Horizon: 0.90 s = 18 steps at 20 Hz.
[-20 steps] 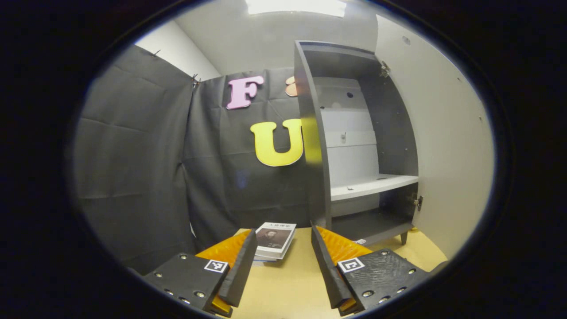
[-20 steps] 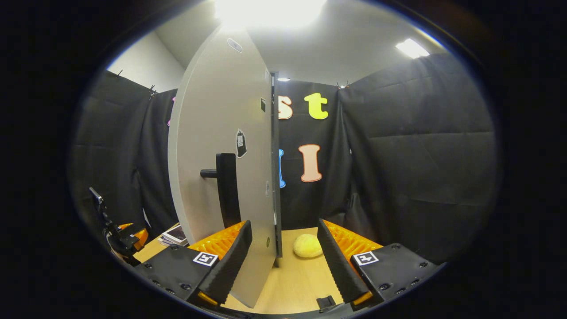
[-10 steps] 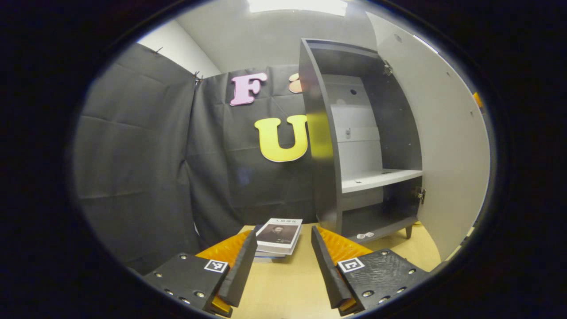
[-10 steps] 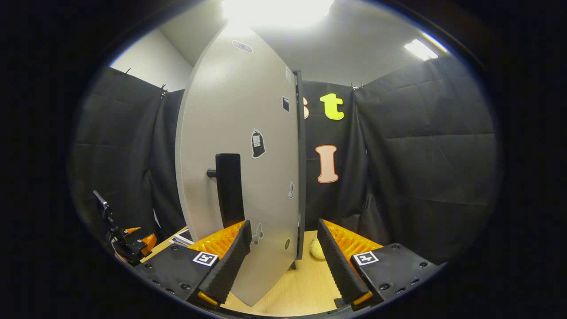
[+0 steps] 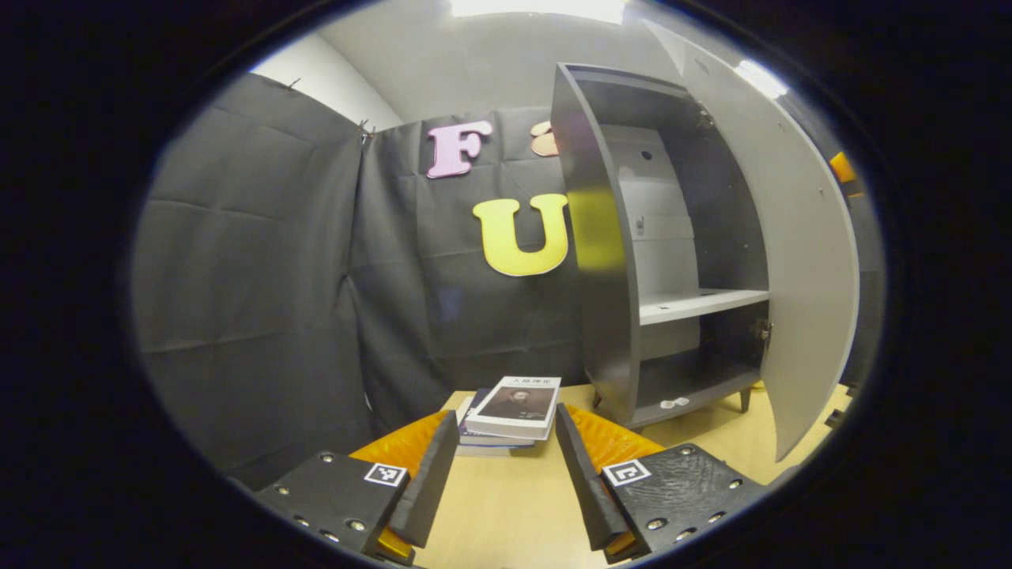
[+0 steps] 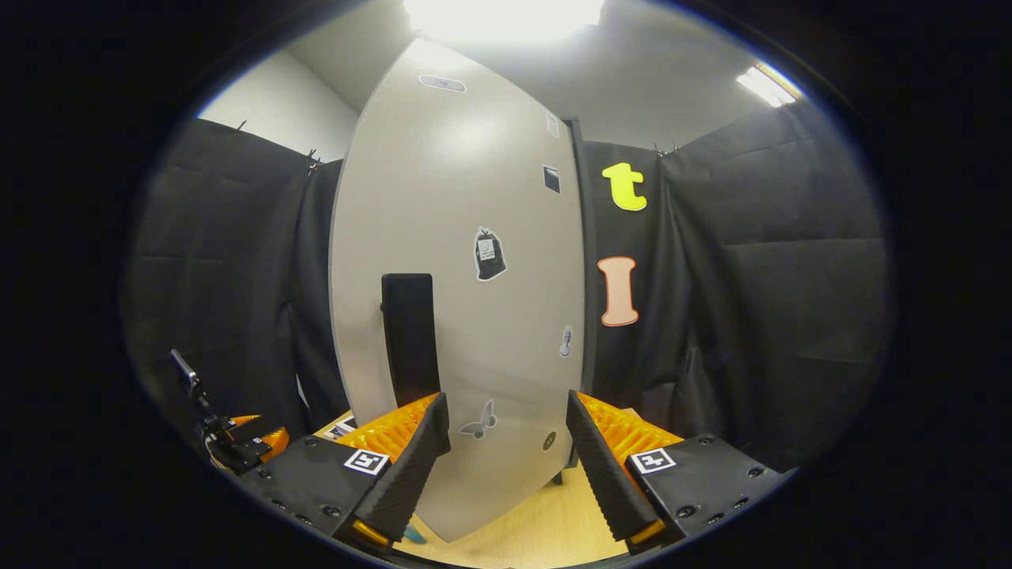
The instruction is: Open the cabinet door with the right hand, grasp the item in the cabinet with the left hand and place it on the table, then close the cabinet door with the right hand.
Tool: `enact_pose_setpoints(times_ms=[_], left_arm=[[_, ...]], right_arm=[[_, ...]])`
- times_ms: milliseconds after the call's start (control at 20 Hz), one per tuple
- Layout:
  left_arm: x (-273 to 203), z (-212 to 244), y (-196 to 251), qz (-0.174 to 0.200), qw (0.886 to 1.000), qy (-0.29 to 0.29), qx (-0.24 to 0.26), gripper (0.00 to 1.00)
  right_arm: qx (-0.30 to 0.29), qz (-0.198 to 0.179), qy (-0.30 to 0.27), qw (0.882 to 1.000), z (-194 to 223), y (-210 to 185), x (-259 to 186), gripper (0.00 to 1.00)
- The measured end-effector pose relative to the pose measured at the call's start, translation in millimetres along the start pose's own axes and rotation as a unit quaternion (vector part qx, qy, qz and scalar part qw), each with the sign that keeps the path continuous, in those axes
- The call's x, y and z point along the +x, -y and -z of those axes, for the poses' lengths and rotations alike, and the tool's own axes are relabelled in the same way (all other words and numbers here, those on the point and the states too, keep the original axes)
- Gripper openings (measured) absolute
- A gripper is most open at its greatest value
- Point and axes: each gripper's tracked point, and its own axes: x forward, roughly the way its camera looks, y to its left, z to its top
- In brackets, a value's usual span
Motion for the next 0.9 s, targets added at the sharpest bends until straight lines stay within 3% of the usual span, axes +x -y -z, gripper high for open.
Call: enact_pose_setpoints(times_ms=[200,550,900], left_arm=[[-5,8,-18,-0.014,1.000,-0.013,-0.011,0.75],[-14,2,-43,-0.047,0.999,-0.009,-0.013,0.75],[-8,-19,-23,-0.048,0.999,0.004,-0.004,0.74]], right_arm=[[-0.007,-0.039,-0.001,0.999,4,-28,15,0.92],[-0.018,-0.071,-0.003,0.997,14,-13,22,0.96],[-0.013,-0.074,-0.011,0.997,24,8,36,0.96]])
